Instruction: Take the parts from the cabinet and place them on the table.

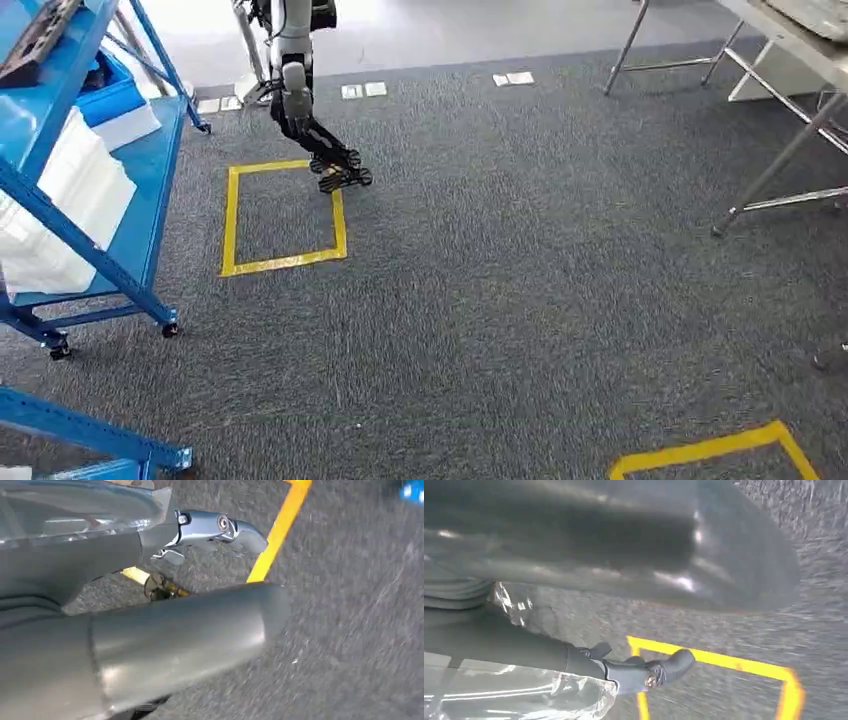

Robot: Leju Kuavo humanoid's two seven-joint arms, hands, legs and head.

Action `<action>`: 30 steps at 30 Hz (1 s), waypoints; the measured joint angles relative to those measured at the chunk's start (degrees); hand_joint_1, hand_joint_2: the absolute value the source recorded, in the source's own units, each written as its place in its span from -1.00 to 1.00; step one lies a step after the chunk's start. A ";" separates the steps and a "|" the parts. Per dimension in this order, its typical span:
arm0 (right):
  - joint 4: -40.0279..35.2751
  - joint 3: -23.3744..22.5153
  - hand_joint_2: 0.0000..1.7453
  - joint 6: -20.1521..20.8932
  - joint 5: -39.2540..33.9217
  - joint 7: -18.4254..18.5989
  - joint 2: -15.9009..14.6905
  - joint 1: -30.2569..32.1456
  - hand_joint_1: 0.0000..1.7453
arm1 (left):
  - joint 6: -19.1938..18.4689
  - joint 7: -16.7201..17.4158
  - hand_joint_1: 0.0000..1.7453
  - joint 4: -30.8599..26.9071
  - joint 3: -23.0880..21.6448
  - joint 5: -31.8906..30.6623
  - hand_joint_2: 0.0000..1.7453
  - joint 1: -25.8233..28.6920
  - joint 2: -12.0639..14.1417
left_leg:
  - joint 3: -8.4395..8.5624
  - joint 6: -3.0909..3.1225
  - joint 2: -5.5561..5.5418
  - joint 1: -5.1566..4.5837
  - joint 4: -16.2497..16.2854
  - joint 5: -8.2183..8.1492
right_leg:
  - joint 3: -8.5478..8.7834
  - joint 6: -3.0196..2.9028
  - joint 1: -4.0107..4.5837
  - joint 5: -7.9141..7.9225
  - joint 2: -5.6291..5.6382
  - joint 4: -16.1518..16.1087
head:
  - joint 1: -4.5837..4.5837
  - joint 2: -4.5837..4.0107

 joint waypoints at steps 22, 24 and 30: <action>0.07 0.00 -1.00 0.15 0.92 0.37 -0.09 0.31 -1.00 | -0.15 0.02 -1.00 0.00 0.00 -0.07 -1.00 0.52 -0.09 | -1.68 -2.07 1.82 0.10 5.07 -1.60 | 2.88 -1.60 0.00 4.76 -3.89 -7.63 | -0.55 0.00; 0.07 0.00 -1.00 0.07 0.74 0.35 -0.09 0.33 -1.00 | -0.15 0.07 -1.00 0.00 0.00 -0.13 -1.00 0.19 -0.09 | -0.32 -1.57 3.82 -0.68 2.01 -1.76 | 2.95 -1.04 0.79 4.39 -4.88 -7.53 | -0.40 0.00; 0.00 -0.11 -1.00 -0.09 0.35 -0.15 0.07 0.34 -1.00 | 0.02 0.18 -1.00 -0.02 -0.18 -0.72 -1.00 -0.19 -0.13 | 0.19 0.13 0.21 -0.33 0.39 -0.56 | 0.79 -0.26 0.27 1.06 -0.29 -1.82 | -0.31 0.00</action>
